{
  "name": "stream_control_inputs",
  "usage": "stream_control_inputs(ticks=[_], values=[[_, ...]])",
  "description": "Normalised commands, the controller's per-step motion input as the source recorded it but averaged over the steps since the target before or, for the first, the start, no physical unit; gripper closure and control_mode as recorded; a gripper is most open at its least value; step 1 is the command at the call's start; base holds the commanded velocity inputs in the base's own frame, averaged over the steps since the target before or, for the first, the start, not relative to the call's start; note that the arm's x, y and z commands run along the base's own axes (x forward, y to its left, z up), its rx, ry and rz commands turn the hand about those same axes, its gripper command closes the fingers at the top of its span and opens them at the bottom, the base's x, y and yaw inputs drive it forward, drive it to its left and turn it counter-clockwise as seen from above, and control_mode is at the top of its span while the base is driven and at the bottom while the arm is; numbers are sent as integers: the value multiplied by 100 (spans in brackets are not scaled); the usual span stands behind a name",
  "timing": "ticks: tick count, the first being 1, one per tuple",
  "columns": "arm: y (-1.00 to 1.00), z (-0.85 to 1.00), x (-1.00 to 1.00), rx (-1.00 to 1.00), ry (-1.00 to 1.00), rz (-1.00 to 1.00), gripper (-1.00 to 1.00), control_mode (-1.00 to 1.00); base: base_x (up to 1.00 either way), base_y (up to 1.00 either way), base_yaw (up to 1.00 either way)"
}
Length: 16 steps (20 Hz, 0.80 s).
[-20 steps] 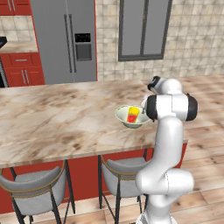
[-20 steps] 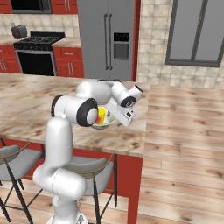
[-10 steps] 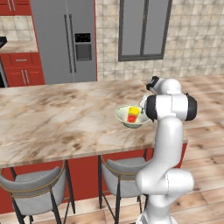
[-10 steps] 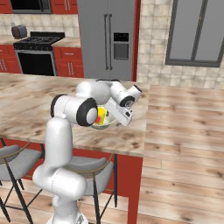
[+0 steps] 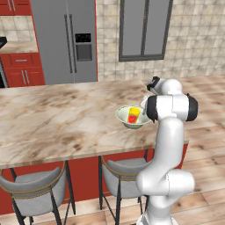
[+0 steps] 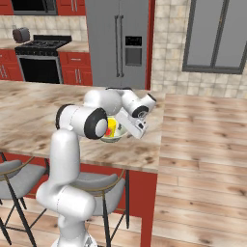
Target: Place the cup inside the bowl on the dining table and move the bowl to any counter.
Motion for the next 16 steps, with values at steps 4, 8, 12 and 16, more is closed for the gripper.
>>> stream_control_inputs(ticks=[4, 8, 12, 16], values=[[3, 0, 0, 0, 0, 0, 100, -100, 0, 0, 0], [12, 6, 0, 0, 1, 0, 100, -100, 0, 0, 0], [6, 9, 0, 0, 0, 0, 100, -100, 0, 0, 0], [1, 0, 0, 0, 0, 0, 100, -100, 0, 0, 0]])
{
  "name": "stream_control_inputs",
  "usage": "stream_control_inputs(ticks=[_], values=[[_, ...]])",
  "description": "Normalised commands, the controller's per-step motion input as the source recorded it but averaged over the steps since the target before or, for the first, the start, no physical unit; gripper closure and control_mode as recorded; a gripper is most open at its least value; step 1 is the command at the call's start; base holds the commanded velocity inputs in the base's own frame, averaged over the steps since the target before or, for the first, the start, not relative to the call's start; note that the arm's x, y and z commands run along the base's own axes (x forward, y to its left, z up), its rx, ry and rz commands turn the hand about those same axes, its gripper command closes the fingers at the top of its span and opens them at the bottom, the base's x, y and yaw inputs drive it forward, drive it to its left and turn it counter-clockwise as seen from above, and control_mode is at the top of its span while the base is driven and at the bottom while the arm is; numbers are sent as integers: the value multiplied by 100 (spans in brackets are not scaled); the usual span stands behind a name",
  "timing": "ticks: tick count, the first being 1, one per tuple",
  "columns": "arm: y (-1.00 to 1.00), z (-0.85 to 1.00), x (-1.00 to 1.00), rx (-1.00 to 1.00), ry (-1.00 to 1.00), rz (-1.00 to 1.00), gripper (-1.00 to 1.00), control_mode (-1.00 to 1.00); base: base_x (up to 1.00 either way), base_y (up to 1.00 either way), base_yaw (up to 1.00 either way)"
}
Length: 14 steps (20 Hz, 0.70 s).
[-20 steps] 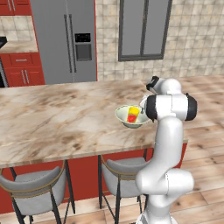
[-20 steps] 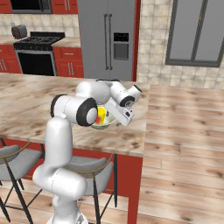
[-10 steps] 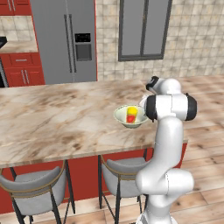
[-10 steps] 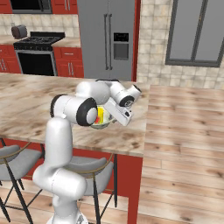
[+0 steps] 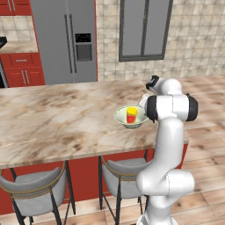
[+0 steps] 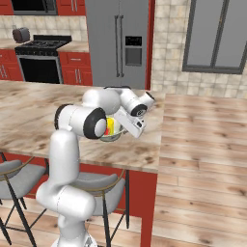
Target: Place the cup inside the bowl on the dining table and move the bowl to any counter.
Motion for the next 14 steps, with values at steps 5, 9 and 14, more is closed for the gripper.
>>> stream_control_inputs(ticks=[5, 9, 14], values=[[0, 0, 0, 2, -6, 1, 100, -100, 0, 0, 0], [0, 0, 0, 9, -7, 1, 100, -100, 0, 0, 0], [0, 0, 0, 12, -1, 1, 100, -100, 0, 0, 0]])
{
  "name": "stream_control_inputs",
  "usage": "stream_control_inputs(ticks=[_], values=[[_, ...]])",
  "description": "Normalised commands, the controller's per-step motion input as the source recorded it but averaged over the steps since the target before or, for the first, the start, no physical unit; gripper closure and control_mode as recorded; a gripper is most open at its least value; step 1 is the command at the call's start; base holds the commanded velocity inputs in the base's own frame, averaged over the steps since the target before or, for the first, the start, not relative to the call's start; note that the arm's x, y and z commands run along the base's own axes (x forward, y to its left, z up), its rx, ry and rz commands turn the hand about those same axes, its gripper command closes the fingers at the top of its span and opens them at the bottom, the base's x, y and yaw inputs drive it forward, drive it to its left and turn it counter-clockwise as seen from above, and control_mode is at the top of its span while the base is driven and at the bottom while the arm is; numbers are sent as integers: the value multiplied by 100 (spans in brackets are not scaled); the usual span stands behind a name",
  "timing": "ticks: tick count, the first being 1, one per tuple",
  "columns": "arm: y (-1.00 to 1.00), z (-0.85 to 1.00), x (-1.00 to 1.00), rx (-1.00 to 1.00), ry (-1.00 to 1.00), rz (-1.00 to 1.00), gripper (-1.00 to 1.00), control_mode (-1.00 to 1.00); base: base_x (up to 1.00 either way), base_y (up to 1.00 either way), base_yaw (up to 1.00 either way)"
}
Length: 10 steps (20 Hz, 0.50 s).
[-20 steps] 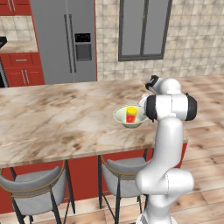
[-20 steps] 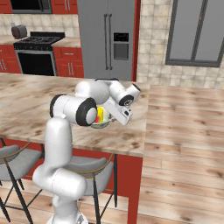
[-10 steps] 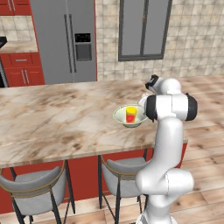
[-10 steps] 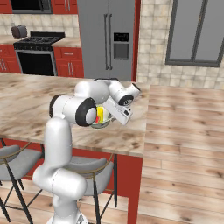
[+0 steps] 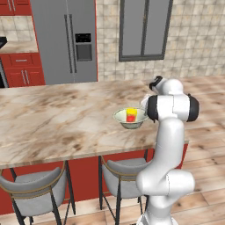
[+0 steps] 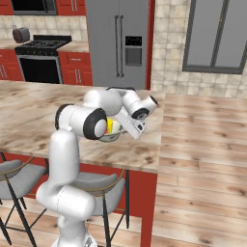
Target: Place the cup inside the bowl on the dining table and move the bowl to any counter.
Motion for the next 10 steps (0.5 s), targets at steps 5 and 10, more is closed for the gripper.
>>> stream_control_inputs(ticks=[5, 10], values=[[0, 19, 0, 10, -1, 0, 100, -100, 0, 0, 0], [0, 19, 0, 11, -4, 0, 100, -100, 0, 0, 0]])
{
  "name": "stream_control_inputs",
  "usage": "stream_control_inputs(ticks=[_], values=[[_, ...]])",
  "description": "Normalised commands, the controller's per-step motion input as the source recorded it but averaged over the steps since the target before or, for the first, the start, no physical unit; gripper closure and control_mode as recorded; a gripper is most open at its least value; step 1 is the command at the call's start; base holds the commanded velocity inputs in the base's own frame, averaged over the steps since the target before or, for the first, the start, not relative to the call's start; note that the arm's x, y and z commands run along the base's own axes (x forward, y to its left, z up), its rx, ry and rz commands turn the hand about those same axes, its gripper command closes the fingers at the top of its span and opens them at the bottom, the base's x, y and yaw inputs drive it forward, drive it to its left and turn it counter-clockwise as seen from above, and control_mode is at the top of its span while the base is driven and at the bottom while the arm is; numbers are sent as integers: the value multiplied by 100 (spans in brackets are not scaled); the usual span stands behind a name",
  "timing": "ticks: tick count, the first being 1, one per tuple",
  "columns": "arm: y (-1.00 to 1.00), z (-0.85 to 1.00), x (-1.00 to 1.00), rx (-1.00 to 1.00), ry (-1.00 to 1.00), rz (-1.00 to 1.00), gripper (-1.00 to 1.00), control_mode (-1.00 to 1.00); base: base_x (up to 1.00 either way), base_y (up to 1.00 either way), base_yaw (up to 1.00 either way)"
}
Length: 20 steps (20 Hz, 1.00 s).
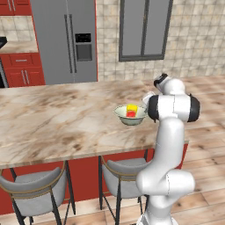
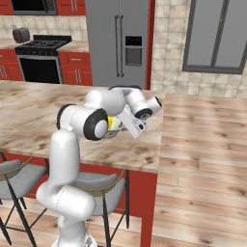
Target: Place the cup inside the bowl on the dining table and move the bowl to any counter.
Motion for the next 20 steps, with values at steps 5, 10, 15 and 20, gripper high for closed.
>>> stream_control_inputs(ticks=[5, 10, 15, 20], values=[[0, 21, -1, 9, -7, 2, 100, -100, 0, 0, 0], [0, 42, -27, 2, -7, 6, 100, -100, 0, 0, 0], [0, 59, -49, 0, -1, 7, 100, -100, 0, 0, 0], [0, 55, -60, 0, 0, 7, 100, -100, 0, 0, 0]])
